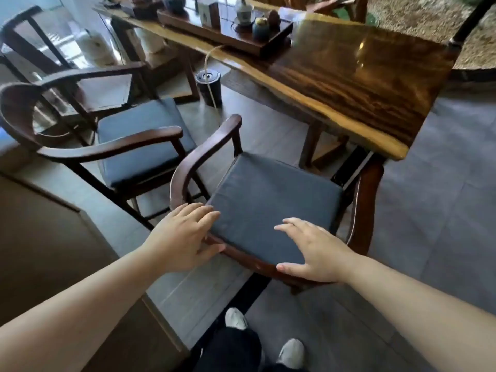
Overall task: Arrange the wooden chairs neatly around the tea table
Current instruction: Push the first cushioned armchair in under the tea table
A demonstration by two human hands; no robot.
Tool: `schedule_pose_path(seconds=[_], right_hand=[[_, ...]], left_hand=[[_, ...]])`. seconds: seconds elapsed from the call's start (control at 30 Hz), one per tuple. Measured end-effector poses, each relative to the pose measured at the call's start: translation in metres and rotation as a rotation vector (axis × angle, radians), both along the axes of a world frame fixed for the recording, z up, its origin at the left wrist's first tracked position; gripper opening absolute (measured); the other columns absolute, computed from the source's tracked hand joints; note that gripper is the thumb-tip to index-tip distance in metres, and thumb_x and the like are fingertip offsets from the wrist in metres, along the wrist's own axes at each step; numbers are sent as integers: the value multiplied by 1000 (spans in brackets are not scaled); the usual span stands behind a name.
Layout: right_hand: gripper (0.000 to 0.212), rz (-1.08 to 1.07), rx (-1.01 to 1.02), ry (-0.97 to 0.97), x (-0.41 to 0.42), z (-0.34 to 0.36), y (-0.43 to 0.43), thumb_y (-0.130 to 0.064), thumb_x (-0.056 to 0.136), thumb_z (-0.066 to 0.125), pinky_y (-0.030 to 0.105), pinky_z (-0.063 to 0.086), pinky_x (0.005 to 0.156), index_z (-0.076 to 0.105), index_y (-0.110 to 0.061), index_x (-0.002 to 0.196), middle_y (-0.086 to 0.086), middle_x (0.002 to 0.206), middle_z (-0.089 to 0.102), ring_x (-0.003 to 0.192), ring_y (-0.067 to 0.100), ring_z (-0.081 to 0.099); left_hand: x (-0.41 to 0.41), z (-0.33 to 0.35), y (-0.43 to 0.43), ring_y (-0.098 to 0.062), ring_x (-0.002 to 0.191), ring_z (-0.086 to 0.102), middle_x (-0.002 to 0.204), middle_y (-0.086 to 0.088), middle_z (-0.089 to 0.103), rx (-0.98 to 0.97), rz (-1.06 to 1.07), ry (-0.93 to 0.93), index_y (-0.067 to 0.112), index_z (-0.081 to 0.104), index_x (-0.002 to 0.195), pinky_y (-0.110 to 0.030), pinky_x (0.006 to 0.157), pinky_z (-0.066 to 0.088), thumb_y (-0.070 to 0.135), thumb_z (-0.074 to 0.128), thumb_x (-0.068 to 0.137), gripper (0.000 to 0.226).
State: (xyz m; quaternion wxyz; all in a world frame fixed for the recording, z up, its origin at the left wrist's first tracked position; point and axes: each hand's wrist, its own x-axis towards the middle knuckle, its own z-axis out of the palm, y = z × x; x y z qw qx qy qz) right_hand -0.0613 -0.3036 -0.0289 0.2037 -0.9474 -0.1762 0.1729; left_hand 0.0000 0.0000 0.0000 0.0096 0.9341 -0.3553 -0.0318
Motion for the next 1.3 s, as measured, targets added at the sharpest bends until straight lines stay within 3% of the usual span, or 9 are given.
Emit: schedule_pose_path(seconds=[0.17, 0.3, 0.43, 0.53, 0.6, 0.93, 1.07, 1.2, 1.3], right_hand=[[87, -24, -1, 156, -30, -21, 6, -69, 77, 63, 35, 28, 113, 31, -28, 146, -4, 151, 36, 138, 15, 33], [82, -107, -56, 255, -40, -40, 11, -55, 78, 69, 33, 33, 109, 32, -26, 145, -4, 148, 42, 134, 16, 40], [61, -286, -89, 259, -42, -64, 25, -24, 82, 67, 29, 38, 103, 44, -26, 139, -4, 140, 54, 127, 18, 49], [56, -391, -98, 211, -44, -73, 30, -8, 77, 60, 32, 43, 98, 56, -26, 130, -5, 129, 63, 119, 21, 55], [53, -413, -74, 173, -45, -74, 33, -5, 74, 58, 33, 45, 96, 62, -24, 123, -3, 122, 67, 114, 23, 59], [44, -447, -28, 78, -1, -78, 91, -40, 72, 50, 34, 48, 81, 64, -28, 113, -4, 108, 71, 103, 24, 63], [34, -427, -40, 57, 21, -86, 107, -41, 83, 61, 38, 49, 83, 62, -26, 114, -3, 109, 70, 103, 26, 63], [39, -348, 31, 175, 34, -81, 101, -40, 85, 62, 37, 46, 92, 58, -26, 121, -4, 118, 65, 112, 21, 57], [61, -234, 44, 341, 38, -76, 72, -62, 79, 63, 35, 44, 96, 52, -29, 129, -8, 123, 61, 113, 14, 54]], left_hand=[[-6, -33, 15, -31, 125, 49, 131, -9, 59, 124, -132, 22, 15, 51, 131, -47, 106, 38, 81, 43, 72, 89], [15, -61, 22, -31, 121, 51, 128, -8, 58, 226, -233, 24, 19, 50, 128, -47, 104, 39, 59, 71, 63, 79], [42, -71, 13, -28, 103, 59, 112, 0, 64, 224, -314, 148, 23, 52, 116, -41, 88, 48, 25, 62, 77, 40], [61, -66, 8, -26, 86, 64, 94, 4, 67, 336, -388, 216, 25, 52, 97, -36, 66, 48, 24, 53, 85, 12], [69, -63, 8, -28, 82, 64, 91, 3, 67, 395, -464, 226, 25, 52, 94, -36, 65, 46, 25, 54, 85, 9], [141, -44, 37, -27, 91, 64, 101, 2, 67, 545, -467, 236, 27, 55, 107, -36, 71, 46, 23, 47, 88, 20], [172, -48, 48, -21, 87, 65, 99, 9, 68, 525, -450, 179, 35, 55, 106, -36, 72, 52, 29, 50, 89, 19], [182, -54, 54, -16, 90, 63, 99, 13, 67, 460, -445, 171, 38, 56, 108, -33, 72, 50, 32, 49, 89, 21], [178, -59, 57, -12, 98, 60, 106, 17, 66, 386, -393, 172, 40, 56, 109, -32, 86, 49, 32, 50, 87, 24]])
